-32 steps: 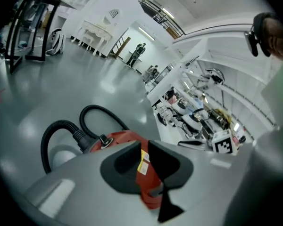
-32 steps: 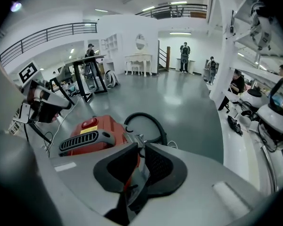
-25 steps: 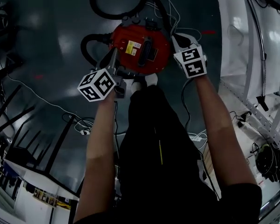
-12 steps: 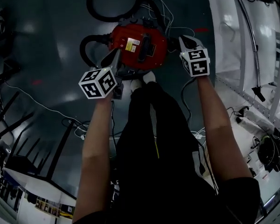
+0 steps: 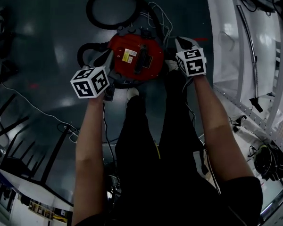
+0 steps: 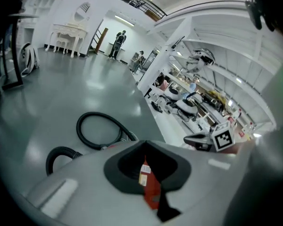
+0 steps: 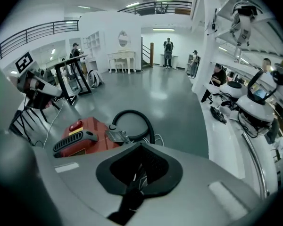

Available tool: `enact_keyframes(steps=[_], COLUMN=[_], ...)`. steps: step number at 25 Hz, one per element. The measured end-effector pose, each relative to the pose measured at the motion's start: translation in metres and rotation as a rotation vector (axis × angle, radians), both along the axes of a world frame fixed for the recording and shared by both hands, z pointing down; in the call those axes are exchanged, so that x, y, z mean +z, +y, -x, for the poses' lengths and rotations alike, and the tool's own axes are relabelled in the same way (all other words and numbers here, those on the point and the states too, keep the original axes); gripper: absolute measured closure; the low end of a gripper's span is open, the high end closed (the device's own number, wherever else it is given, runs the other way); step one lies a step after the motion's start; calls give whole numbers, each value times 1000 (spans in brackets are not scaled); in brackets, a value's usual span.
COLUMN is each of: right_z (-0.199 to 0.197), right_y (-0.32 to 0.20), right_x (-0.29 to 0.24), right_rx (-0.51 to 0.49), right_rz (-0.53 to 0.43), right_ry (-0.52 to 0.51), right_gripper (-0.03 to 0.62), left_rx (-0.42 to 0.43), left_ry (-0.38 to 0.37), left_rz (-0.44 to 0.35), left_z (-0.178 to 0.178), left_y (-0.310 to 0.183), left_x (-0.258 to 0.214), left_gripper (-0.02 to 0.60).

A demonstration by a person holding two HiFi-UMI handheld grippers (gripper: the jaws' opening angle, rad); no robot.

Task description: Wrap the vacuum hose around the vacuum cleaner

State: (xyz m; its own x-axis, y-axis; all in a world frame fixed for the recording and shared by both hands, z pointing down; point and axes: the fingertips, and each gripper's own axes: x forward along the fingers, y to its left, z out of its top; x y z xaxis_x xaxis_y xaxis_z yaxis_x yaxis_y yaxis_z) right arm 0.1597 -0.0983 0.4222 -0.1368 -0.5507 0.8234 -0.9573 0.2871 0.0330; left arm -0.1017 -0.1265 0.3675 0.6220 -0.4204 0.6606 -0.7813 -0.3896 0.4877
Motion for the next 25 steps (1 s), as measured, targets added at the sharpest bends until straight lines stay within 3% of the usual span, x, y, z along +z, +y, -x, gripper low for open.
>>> enact_keyframes(steps=[7,11,15,25], right_z=[-35,-45,-43,-50], right_y=[-46,-67,-89,-129], right_x=[46,69,91,172], right_rx=[-105,-183,-232,-128], right_rz=[47,76,85,160], right_ry=[-42,-57,-78,-132], right_gripper=[597,597,597,595], left_rx=[6,-13,33,69], left_ry=[-90,-93,-120,-165], left_rz=[-7,3,4,60], left_z=[-58,-88,-116,-132], left_y=[-32,-53,-78,-122], left_x=[31,44,59,103], left_gripper=[572,572,572,572])
